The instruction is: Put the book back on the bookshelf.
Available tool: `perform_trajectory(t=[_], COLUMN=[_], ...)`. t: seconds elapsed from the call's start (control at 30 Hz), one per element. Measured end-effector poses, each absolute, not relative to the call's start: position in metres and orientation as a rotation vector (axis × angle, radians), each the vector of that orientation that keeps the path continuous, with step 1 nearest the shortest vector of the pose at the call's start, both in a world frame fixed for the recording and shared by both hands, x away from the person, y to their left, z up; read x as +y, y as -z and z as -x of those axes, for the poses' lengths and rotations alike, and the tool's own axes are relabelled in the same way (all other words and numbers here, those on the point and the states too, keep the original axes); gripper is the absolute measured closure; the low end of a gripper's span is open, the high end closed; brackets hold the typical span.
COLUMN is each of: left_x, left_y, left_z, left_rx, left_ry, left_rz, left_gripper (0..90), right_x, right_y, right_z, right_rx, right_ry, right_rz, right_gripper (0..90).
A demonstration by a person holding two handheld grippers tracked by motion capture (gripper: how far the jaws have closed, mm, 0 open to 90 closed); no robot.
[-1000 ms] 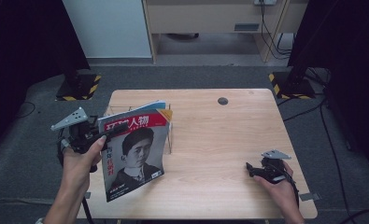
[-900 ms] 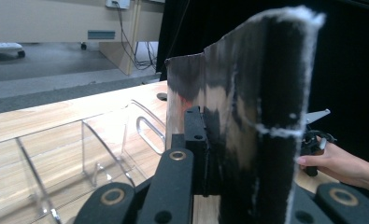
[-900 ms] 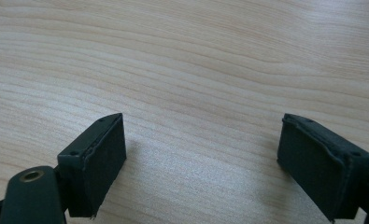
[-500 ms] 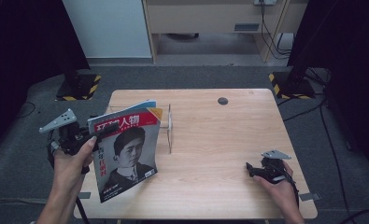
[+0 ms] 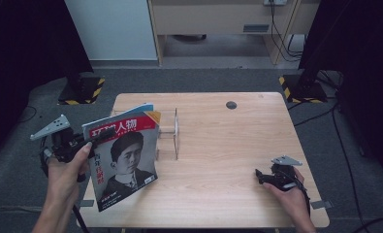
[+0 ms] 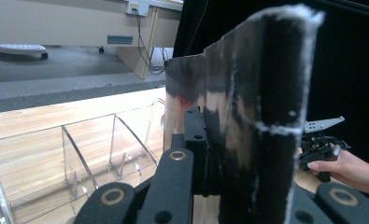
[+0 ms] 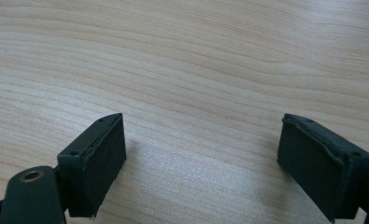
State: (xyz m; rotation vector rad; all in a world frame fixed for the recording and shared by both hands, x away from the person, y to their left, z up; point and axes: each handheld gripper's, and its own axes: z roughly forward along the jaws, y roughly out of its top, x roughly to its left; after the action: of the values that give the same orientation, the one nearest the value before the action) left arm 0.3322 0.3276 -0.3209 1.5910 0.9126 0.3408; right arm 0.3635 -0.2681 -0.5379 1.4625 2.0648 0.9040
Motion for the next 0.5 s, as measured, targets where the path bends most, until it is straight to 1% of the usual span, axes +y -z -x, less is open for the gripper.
perform_trajectory(t=[0.5], left_x=[0.344], left_y=[0.321], left_z=[-0.327], left_rx=[0.952], left_ry=[-0.356], left_rz=[-1.572], left_gripper=[86.6], right_x=[-0.268], right_y=[0.538], right_z=[-0.363], right_rx=[2.065], right_ry=[-0.904], right_rz=[-1.463], right_gripper=[15.6])
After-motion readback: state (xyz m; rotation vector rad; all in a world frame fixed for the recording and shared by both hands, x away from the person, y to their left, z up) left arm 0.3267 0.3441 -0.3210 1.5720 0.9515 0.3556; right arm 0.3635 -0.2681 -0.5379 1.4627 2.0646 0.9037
